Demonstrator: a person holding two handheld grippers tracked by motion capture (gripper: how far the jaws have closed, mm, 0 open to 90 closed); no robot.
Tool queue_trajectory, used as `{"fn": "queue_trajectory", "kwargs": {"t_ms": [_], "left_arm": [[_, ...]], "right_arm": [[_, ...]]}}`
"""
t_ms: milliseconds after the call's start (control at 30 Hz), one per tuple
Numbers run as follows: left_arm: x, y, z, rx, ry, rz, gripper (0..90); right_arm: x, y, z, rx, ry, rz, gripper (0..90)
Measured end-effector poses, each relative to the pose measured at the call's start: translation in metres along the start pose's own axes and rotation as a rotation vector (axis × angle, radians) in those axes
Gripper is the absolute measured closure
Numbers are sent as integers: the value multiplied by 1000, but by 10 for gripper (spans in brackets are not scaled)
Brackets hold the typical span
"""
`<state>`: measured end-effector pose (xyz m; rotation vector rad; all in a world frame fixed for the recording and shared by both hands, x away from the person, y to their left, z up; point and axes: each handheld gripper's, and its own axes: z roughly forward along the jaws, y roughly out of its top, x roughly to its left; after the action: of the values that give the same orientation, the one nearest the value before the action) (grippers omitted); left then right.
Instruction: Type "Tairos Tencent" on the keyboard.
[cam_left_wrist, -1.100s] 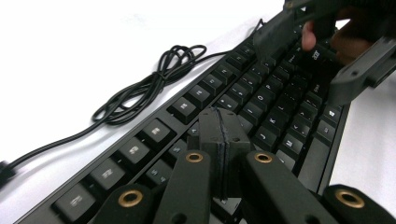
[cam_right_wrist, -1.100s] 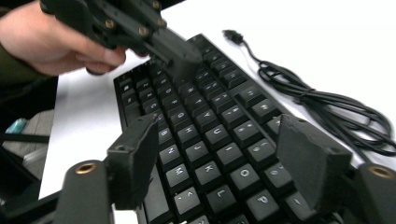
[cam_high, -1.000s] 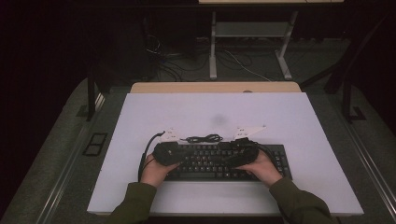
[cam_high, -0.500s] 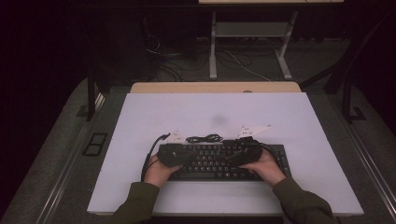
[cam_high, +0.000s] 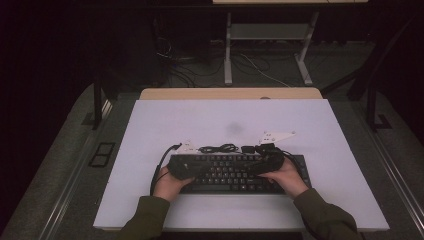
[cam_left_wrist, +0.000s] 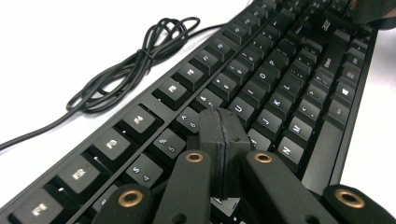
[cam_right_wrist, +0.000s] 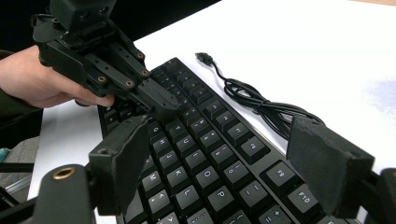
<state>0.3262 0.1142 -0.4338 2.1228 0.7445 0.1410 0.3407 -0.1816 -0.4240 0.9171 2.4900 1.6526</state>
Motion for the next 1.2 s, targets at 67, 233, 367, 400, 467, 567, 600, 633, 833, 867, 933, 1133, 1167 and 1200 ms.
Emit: {"fn": "queue_trajectory", "kwargs": {"t_ms": [67,233,367,400,467,567,600,633,833,867,933,1133,1167,1200], "left_arm": [[0,0,-3,-11,0,-10,885],[3,-2,-10,-35,9,-20,820],[4,-5,-17,-49,9,-31,702],[4,-6,-19,-57,10,-37,671],[4,-8,-24,-66,6,-44,610],[4,-12,-30,-80,10,-44,546],[4,-13,-32,-81,9,-46,521],[4,-14,-34,-82,11,-40,491],[2,-21,-42,-100,18,-48,380],[1,-22,-43,-102,20,-49,363],[-1,-24,-45,-111,20,-46,341],[-1,-28,-53,-128,38,-44,266],[-1,-29,-54,-130,40,-45,257],[-1,-30,-55,-132,41,-44,247]], "right_arm": [[0,0,0,1,-2,1,205],[-1,1,1,3,-8,-5,203],[-2,-1,-1,5,-15,0,199],[-2,-1,-2,6,-19,0,198],[-2,-2,-4,3,-21,0,196],[-2,-3,-8,1,-26,-3,194],[-1,-4,-10,2,-28,-4,191],[-1,-5,-12,2,-29,-6,190],[-3,-11,-26,-5,-37,2,182],[-3,-12,-28,-10,-38,9,182],[-5,-15,-34,-20,-41,13,182],[-5,-24,-47,-14,-63,10,182],[-5,-25,-49,-13,-68,11,182],[-4,-26,-51,-11,-70,10,182]]}}
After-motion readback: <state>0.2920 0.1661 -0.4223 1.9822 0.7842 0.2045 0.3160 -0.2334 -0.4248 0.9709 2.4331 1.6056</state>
